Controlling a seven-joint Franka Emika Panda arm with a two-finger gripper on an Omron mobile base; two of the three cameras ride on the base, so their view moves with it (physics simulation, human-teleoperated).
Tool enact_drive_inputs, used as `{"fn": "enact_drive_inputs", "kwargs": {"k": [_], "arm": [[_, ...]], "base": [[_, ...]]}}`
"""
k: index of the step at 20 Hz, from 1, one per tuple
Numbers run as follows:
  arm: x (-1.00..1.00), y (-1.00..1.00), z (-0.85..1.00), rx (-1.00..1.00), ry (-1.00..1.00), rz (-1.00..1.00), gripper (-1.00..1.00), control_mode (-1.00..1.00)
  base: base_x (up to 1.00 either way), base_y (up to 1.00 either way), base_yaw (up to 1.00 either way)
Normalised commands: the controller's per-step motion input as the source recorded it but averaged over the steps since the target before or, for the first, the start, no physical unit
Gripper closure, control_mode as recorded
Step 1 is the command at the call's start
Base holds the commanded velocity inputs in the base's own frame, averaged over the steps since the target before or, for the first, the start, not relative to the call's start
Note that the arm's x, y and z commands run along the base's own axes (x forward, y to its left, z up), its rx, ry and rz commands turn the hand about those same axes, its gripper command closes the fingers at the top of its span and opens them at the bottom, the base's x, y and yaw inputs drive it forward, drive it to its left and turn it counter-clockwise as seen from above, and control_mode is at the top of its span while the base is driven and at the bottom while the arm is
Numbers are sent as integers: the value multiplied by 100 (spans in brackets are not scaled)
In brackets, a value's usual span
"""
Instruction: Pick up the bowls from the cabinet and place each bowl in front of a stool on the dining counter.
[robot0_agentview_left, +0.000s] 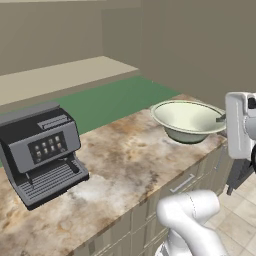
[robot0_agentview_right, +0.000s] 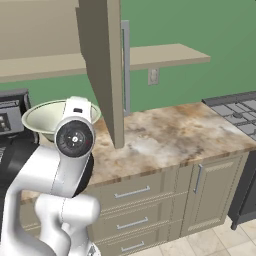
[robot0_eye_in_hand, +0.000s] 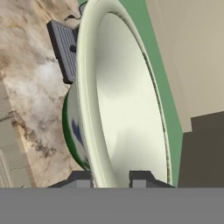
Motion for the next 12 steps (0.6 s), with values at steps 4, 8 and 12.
{"fn": "enact_drive_inputs", "kwargs": {"k": [4, 8, 12], "arm": [[0, 3, 0, 0, 0, 0, 100, -100], [-7, 6, -3, 0, 0, 0, 100, -100], [0, 0, 0, 0, 0, 0, 100, 100]], "base": [[0, 0, 0], [0, 0, 0], [-43, 0, 0]]}}
